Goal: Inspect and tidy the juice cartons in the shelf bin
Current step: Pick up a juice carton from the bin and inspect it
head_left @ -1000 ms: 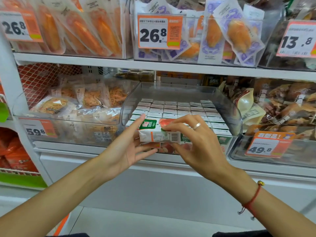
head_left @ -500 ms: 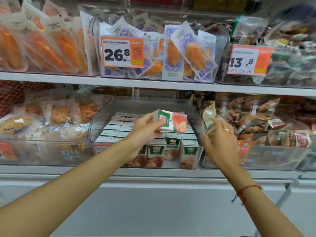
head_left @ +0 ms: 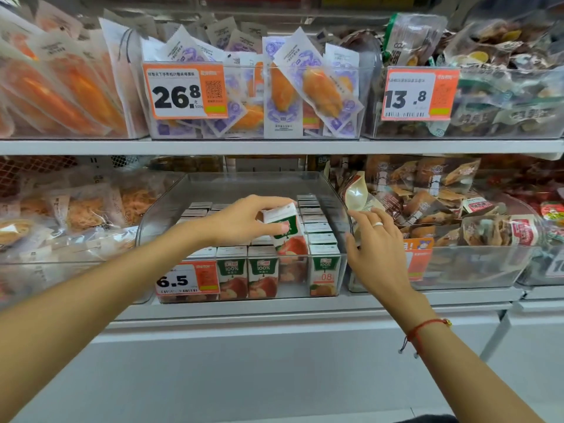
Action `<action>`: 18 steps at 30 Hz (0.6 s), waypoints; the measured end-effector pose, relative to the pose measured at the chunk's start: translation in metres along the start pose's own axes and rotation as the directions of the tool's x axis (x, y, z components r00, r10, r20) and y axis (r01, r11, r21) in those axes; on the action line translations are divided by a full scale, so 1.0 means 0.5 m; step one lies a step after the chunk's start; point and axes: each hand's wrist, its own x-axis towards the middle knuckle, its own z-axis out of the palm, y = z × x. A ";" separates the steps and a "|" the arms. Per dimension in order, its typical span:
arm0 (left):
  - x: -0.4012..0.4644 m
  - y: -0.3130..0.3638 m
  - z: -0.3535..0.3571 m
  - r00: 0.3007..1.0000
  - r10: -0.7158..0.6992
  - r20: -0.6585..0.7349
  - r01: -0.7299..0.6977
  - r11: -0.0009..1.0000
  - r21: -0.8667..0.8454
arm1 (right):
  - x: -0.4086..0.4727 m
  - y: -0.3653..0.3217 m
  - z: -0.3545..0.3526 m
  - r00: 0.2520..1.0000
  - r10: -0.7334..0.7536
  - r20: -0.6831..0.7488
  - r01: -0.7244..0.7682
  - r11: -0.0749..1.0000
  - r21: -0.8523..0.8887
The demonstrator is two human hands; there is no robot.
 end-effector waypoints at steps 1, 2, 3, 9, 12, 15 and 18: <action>0.007 0.008 0.004 0.999 0.006 0.033 -0.009 0.997 0.073 | 0.000 -0.001 -0.001 1.000 0.009 0.000 -0.009 1.000 0.011; 0.014 0.014 0.012 0.998 0.009 0.068 -0.019 0.988 0.153 | 0.000 -0.002 -0.001 1.000 0.013 0.000 -0.013 1.000 0.017; 0.021 0.017 0.024 0.994 0.001 0.107 -0.025 0.973 0.230 | 0.000 -0.003 -0.002 1.000 0.014 -0.001 -0.014 1.000 0.021; 0.039 0.010 0.062 0.970 -0.106 0.218 0.051 0.968 0.244 | -0.002 0.000 0.000 1.000 0.009 -0.008 -0.009 0.999 0.038; 0.031 -0.006 0.066 0.976 -0.110 0.187 0.061 0.967 0.248 | 0.000 0.000 0.002 1.000 0.006 -0.016 -0.005 0.999 0.041; 0.014 -0.015 0.082 0.992 -0.090 0.090 0.065 0.966 0.251 | 0.001 0.000 0.000 1.000 0.010 -0.003 -0.010 0.999 0.036; -0.029 -0.036 0.107 0.988 -0.006 -0.156 0.058 0.943 0.328 | -0.001 -0.002 -0.007 1.000 -0.010 -0.026 0.010 0.999 0.030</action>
